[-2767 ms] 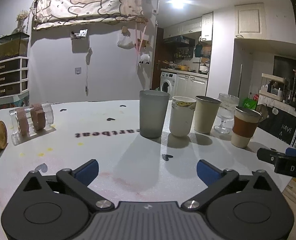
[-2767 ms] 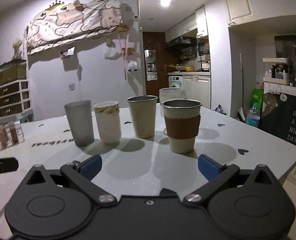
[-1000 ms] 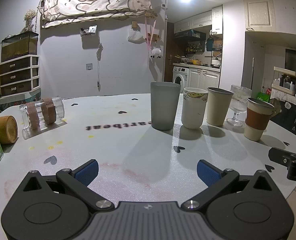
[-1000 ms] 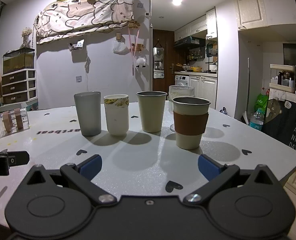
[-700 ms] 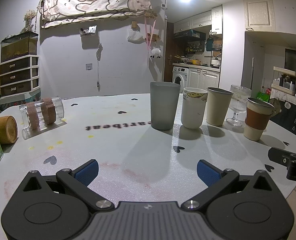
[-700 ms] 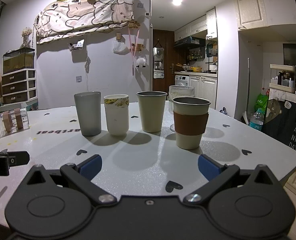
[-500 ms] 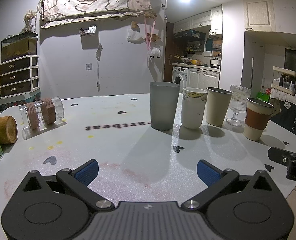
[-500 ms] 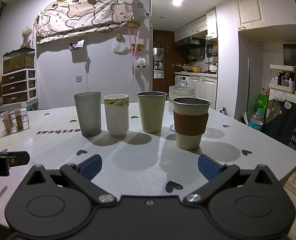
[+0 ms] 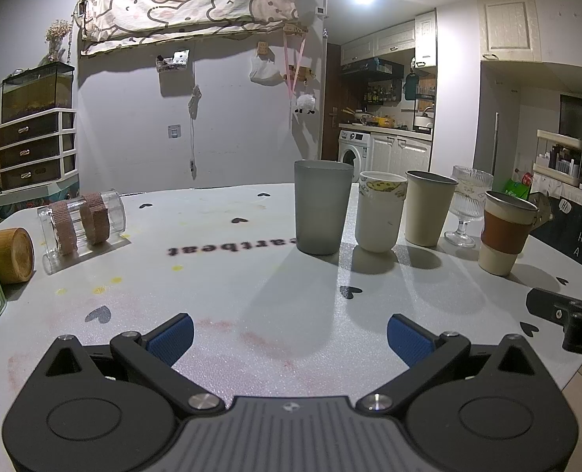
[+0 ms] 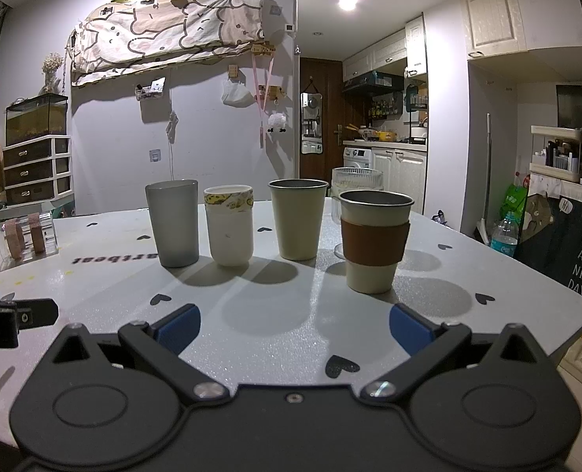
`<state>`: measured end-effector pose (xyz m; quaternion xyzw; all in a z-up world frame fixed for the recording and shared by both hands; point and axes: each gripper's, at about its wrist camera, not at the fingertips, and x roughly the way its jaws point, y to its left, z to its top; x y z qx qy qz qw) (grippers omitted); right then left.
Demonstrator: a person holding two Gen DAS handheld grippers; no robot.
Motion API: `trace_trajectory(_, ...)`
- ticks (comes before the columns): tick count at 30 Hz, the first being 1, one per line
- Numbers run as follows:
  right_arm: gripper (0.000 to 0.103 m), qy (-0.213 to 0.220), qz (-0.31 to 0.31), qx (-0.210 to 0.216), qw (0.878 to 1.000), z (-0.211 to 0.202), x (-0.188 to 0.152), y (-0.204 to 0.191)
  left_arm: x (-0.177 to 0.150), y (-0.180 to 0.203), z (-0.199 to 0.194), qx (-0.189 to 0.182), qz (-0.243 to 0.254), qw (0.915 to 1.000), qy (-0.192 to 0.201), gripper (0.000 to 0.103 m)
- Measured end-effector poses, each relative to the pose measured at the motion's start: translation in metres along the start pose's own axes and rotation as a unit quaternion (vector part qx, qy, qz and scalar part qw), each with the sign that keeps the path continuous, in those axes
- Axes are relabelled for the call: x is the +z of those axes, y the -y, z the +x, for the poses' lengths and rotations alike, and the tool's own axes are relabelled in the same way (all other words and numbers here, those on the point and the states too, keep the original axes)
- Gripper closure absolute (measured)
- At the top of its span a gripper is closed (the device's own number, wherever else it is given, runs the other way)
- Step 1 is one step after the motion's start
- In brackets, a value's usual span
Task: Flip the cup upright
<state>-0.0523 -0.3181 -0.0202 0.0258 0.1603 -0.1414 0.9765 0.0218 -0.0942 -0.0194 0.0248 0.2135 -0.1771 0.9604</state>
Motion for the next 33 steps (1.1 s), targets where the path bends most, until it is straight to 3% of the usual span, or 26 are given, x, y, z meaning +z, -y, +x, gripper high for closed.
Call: trace_trajectory(33,0.0,-0.002,0.0,0.001,1.0,0.0002,-0.0025,-0.0018,-0.0014,0.0012,-0.0014,0.002,0.001,1.0,-0.001,0.0)
